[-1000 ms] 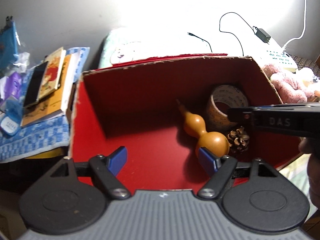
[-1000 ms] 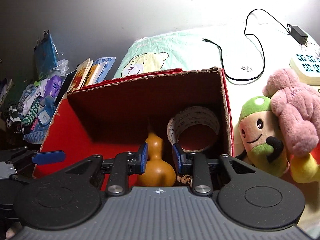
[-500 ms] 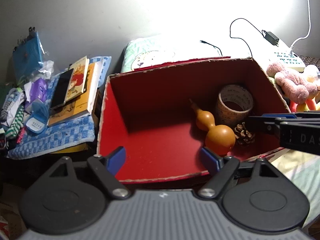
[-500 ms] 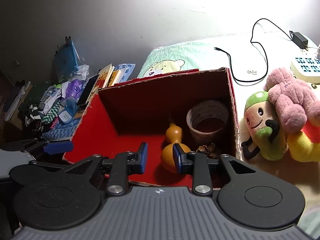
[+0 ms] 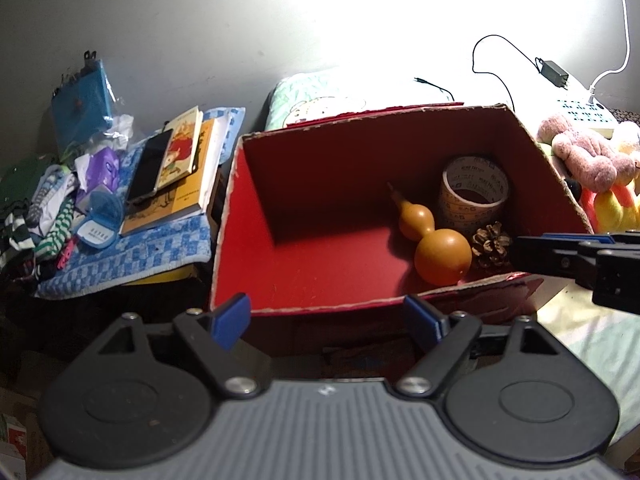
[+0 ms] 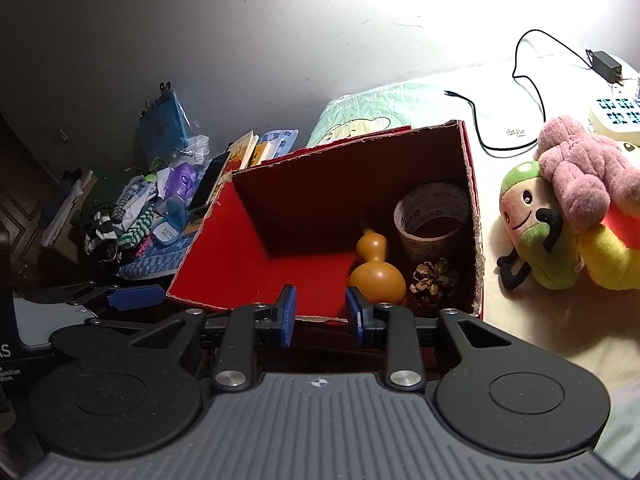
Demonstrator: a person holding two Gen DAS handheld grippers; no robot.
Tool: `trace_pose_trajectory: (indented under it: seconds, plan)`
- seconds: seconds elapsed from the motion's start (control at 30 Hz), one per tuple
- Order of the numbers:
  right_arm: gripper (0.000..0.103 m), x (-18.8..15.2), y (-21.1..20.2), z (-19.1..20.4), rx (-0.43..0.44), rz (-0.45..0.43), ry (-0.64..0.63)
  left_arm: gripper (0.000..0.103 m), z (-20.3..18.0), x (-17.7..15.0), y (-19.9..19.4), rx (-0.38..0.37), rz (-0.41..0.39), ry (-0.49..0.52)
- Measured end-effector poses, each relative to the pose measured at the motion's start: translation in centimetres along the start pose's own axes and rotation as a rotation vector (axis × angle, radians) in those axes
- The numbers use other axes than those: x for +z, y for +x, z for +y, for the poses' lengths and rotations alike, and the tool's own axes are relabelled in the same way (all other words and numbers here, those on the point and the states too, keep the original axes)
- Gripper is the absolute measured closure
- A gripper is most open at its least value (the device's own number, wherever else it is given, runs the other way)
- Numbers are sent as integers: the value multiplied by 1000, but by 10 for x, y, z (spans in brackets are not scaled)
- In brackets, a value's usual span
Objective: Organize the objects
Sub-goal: 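Withdraw the right tool from the box toward the beige strap item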
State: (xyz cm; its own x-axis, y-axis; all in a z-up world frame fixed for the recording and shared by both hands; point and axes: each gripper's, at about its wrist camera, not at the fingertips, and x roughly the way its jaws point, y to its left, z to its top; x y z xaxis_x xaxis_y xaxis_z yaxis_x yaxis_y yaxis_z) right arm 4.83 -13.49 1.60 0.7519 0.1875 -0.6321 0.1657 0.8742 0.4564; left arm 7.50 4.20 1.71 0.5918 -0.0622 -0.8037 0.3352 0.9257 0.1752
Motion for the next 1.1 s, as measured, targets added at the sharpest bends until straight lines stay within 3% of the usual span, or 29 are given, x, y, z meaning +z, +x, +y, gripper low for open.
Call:
trace_pose_trajectory:
  seconds: [0.23,0.77,1.1]
  plan:
    - [73,-15,-7,0,44,22,-33,17,-7,-13,-6,22,17,-7]
    - [72,-39,7,-19,33,131,-5,16,-26,-34,6,48,104,-12]
    - [65,-50,21,-36,24,200,42,16,-32,-43,23,22,155,1]
